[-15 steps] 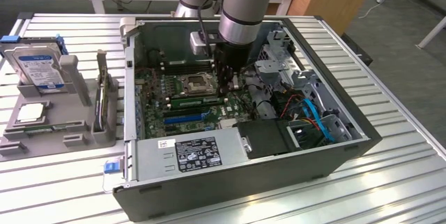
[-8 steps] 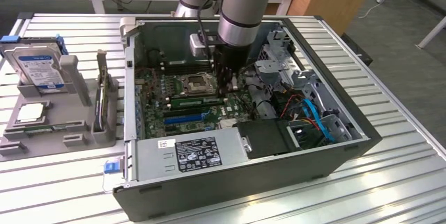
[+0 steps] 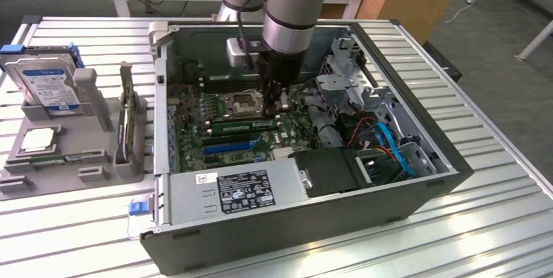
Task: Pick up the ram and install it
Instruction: 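Press down the ram until it locks into place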
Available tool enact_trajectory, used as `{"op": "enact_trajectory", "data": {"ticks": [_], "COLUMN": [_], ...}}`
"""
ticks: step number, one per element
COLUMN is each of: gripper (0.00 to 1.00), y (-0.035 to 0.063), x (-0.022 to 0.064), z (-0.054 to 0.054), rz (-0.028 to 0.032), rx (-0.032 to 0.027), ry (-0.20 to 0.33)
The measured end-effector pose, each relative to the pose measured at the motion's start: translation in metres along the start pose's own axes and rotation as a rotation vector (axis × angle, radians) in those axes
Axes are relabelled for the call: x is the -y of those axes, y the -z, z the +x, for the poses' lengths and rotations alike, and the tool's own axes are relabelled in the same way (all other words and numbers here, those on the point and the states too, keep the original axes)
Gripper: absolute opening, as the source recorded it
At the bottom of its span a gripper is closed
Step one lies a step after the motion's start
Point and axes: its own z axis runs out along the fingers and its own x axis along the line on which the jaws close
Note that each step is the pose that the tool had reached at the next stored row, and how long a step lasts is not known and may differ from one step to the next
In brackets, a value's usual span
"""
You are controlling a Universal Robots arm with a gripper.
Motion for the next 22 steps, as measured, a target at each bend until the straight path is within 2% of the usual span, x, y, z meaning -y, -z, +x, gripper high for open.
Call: {"op": "enact_trajectory", "data": {"ticks": [9, 14, 19, 22], "gripper": [0.11, 0.11, 0.11, 0.11], "y": [0.0002, -0.0005, -0.0014, -0.0042], "x": [-0.0408, -0.0636, -0.0863, -0.0872], "z": [-0.002, -0.003, -0.005, -0.006], "rz": [0.0002, -0.0003, -0.0006, -0.0006], "rx": [-0.003, -0.0129, -0.0205, -0.0223], "ry": [0.0, -0.001, -0.001, 0.0]}}
